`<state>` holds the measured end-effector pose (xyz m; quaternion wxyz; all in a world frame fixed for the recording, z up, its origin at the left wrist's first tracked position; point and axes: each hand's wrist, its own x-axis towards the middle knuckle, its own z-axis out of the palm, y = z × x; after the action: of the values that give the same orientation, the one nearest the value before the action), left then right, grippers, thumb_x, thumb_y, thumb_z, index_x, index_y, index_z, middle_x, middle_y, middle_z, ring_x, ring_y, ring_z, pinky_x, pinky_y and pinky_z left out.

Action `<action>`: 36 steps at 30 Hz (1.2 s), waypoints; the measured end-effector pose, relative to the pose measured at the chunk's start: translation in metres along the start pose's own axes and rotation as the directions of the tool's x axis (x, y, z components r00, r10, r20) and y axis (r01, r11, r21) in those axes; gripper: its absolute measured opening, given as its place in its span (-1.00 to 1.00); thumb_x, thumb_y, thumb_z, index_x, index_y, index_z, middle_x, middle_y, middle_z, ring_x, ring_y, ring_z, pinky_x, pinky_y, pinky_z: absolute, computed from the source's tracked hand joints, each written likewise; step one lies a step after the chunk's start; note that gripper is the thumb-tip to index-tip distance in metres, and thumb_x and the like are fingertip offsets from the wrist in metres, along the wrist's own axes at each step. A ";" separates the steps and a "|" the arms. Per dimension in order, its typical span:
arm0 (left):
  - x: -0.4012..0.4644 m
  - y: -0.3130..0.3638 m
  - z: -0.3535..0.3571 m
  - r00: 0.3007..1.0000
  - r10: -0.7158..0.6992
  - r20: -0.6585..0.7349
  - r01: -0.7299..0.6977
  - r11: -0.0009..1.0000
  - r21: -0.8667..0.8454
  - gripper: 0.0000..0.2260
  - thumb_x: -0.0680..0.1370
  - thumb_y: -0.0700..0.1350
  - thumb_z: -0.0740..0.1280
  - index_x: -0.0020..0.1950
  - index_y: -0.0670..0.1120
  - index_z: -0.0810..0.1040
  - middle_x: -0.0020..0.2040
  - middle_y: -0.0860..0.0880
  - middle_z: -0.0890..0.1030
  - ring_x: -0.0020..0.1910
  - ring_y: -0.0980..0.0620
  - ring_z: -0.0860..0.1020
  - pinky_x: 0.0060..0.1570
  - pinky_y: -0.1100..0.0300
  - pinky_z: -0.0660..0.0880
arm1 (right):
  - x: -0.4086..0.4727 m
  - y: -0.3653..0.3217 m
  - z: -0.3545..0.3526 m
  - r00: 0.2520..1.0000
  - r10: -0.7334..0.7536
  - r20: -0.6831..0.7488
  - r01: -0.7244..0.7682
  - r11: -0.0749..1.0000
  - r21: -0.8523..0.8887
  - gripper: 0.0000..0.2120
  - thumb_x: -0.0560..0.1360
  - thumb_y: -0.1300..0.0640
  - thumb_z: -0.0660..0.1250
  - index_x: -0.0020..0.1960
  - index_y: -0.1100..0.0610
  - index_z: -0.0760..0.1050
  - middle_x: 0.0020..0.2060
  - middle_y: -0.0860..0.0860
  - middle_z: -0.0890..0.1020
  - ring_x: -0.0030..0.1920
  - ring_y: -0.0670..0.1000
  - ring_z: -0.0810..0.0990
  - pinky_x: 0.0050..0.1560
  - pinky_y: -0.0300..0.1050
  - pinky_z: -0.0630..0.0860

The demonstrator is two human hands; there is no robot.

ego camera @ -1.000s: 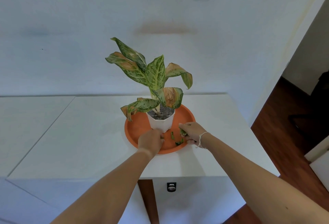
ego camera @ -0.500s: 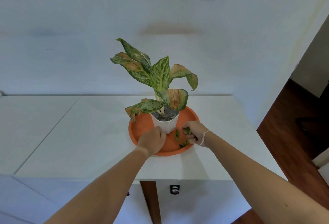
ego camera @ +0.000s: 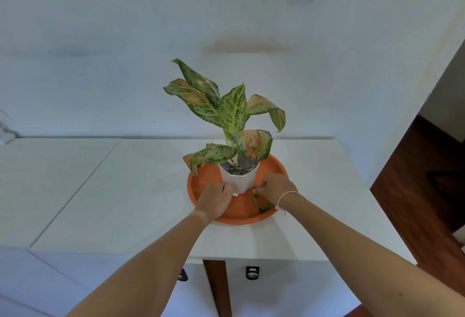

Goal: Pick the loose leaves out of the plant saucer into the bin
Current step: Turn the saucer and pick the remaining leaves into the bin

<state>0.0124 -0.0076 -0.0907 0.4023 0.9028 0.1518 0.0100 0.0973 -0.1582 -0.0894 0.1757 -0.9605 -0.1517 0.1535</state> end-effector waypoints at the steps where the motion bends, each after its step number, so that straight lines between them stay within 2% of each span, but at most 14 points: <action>1: 0.000 0.000 0.000 1.000 -0.003 -0.001 0.003 1.000 -0.005 -0.63 0.59 -0.18 0.08 -0.44 -0.10 0.21 -0.46 -0.02 0.27 -0.44 0.05 0.24 -0.40 0.18 0.13 | -0.002 -0.001 0.002 1.000 -0.002 0.003 0.002 0.998 -0.059 -0.70 0.49 -0.08 0.30 -0.08 0.17 0.60 -0.28 0.02 0.52 -0.22 0.02 0.49 -0.21 -0.15 0.39; 5: -0.001 0.000 0.000 1.000 0.008 0.014 -0.008 1.000 0.004 -0.62 0.59 -0.17 0.08 -0.44 -0.10 0.21 -0.46 -0.02 0.27 -0.44 0.06 0.24 -0.41 0.18 0.12 | -0.007 -0.002 0.013 0.997 -0.058 -0.051 0.046 0.976 -0.214 -0.70 0.51 -0.07 0.27 -0.01 0.14 0.62 -0.21 0.05 0.59 -0.20 0.05 0.52 -0.22 -0.16 0.40; 9: -0.003 0.000 0.000 0.999 0.031 0.021 -0.031 0.999 0.016 -0.61 0.59 -0.17 0.09 -0.45 -0.09 0.19 -0.47 -0.03 0.25 -0.45 0.07 0.22 -0.42 0.20 0.11 | -0.006 -0.002 0.019 0.986 -0.152 -0.062 0.129 0.951 -0.280 -0.75 0.53 0.02 0.23 0.01 0.11 0.63 -0.04 0.07 0.68 -0.03 0.09 0.62 -0.20 -0.16 0.42; 12: -0.005 0.000 0.001 0.999 0.045 0.006 -0.045 0.999 0.010 -0.61 0.59 -0.18 0.10 -0.45 -0.09 0.17 -0.47 -0.02 0.22 -0.45 0.08 0.20 -0.42 0.21 0.09 | -0.009 -0.003 0.020 0.974 -0.213 -0.079 0.180 0.934 -0.307 -0.73 0.56 0.09 0.15 0.00 0.15 0.60 -0.04 0.09 0.67 -0.15 0.07 0.55 -0.22 -0.15 0.36; 14: -0.005 0.000 0.001 0.999 0.047 -0.011 -0.047 0.999 -0.002 -0.61 0.58 -0.20 0.11 -0.45 -0.09 0.16 -0.48 -0.02 0.21 -0.46 0.08 0.18 -0.43 0.21 0.08 | -0.012 -0.002 0.019 0.964 -0.246 -0.103 0.206 0.932 -0.298 -0.70 0.58 0.10 0.09 0.02 0.16 0.58 -0.02 0.11 0.66 -0.15 0.09 0.53 -0.22 -0.14 0.35; 16: -0.005 0.000 0.001 0.999 0.049 -0.024 -0.049 0.999 -0.008 -0.61 0.57 -0.21 0.12 -0.46 -0.09 0.14 -0.49 -0.02 0.20 -0.47 0.08 0.17 -0.43 0.20 0.07 | -0.013 0.001 0.016 0.962 -0.242 -0.123 0.215 0.956 -0.202 -0.73 0.58 0.08 0.11 0.01 0.16 0.55 -0.05 0.11 0.65 -0.08 0.13 0.58 -0.21 -0.14 0.35; 18: -0.005 -0.002 0.000 0.999 0.036 -0.029 -0.036 0.999 -0.022 -0.63 0.56 -0.22 0.12 -0.44 -0.11 0.16 -0.48 -0.01 0.20 -0.47 0.08 0.17 -0.43 0.21 0.08 | -0.012 0.004 0.010 0.973 -0.197 -0.116 0.198 0.980 -0.002 -0.82 0.53 0.09 0.16 -0.13 0.13 0.50 -0.19 0.09 0.60 -0.18 0.09 0.52 -0.27 -0.16 0.33; 20: -0.004 -0.004 0.000 0.999 0.015 -0.029 -0.017 0.999 -0.047 -0.68 0.55 -0.22 0.12 -0.41 -0.14 0.23 -0.46 -0.04 0.24 -0.46 0.07 0.19 -0.42 0.21 0.10 | -0.008 0.005 0.005 0.988 -0.126 -0.094 0.147 0.951 0.271 -0.79 0.49 0.14 0.17 -0.32 0.11 0.31 -0.35 0.04 0.43 -0.30 0.03 0.37 -0.32 -0.15 0.26; 22: -0.004 -0.004 0.001 1.000 -0.002 -0.021 0.000 0.997 -0.079 -0.75 0.54 -0.22 0.12 -0.35 -0.17 0.35 -0.41 -0.10 0.31 -0.43 0.05 0.24 -0.40 0.19 0.13 | -0.009 0.006 -0.003 0.999 -0.022 -0.041 0.042 0.819 0.572 -0.73 0.48 0.19 0.13 -0.38 0.10 0.18 -0.40 0.04 0.33 -0.37 0.01 0.28 -0.33 -0.18 0.22; 24: -0.004 -0.003 0.001 1.000 -0.017 -0.014 0.015 0.992 -0.123 -0.79 0.53 -0.23 0.12 -0.31 -0.17 0.39 -0.38 -0.12 0.33 -0.41 0.04 0.26 -0.39 0.17 0.15 | -0.012 0.010 -0.008 0.994 0.057 0.088 -0.105 0.603 0.791 -0.74 0.44 0.22 0.09 -0.40 0.09 0.14 -0.48 0.01 0.28 -0.50 -0.03 0.19 -0.46 -0.23 0.15; 27: -0.005 -0.002 0.001 0.999 -0.046 -0.003 0.044 0.978 -0.205 -0.79 0.51 -0.24 0.09 -0.34 -0.15 0.33 -0.41 -0.08 0.28 -0.39 0.03 0.24 -0.39 0.15 0.13 | -0.017 0.019 -0.009 0.978 0.057 0.202 -0.210 0.252 0.945 -0.78 0.43 0.21 0.05 -0.37 0.07 0.13 -0.59 -0.02 0.26 -0.63 -0.08 0.10 -0.58 -0.35 0.04; 29: -0.006 -0.001 0.002 0.998 -0.057 0.003 0.056 0.970 -0.236 -0.72 0.51 -0.23 0.08 -0.41 -0.12 0.24 -0.45 -0.04 0.24 -0.42 0.04 0.20 -0.39 0.15 0.11 | -0.018 0.023 -0.006 0.969 0.037 0.242 -0.245 0.089 0.965 -0.78 0.43 0.19 0.02 -0.39 0.08 0.13 -0.62 -0.02 0.26 -0.67 -0.09 0.10 -0.60 -0.38 0.03; 33: -0.008 0.005 0.006 0.998 -0.059 0.010 0.060 0.969 -0.238 -0.67 0.54 -0.21 0.08 -0.43 -0.06 0.15 -0.45 0.00 0.20 -0.43 0.07 0.16 -0.39 0.19 0.07 | -0.019 0.028 -0.004 0.966 0.024 0.257 -0.253 -0.099 0.962 -0.79 0.43 0.18 0.02 -0.39 0.11 0.16 -0.61 0.03 0.32 -0.68 -0.07 0.12 -0.62 -0.40 0.06; 36: -0.009 0.007 0.011 0.999 -0.025 0.032 0.031 0.977 -0.210 -0.66 0.56 -0.16 0.09 -0.42 -0.06 0.15 -0.45 0.01 0.20 -0.43 0.07 0.16 -0.37 0.17 0.07 | -0.023 0.032 -0.004 0.972 0.029 0.235 -0.228 -0.153 0.961 -0.82 0.42 0.22 0.01 -0.36 0.11 0.18 -0.56 0.09 0.40 -0.68 -0.07 0.14 -0.61 -0.39 0.07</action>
<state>0.0070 -0.0227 -0.0917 0.4977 0.8530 0.1570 0.0073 0.0855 -0.1962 -0.0929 0.8115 -0.4944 0.1009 0.2947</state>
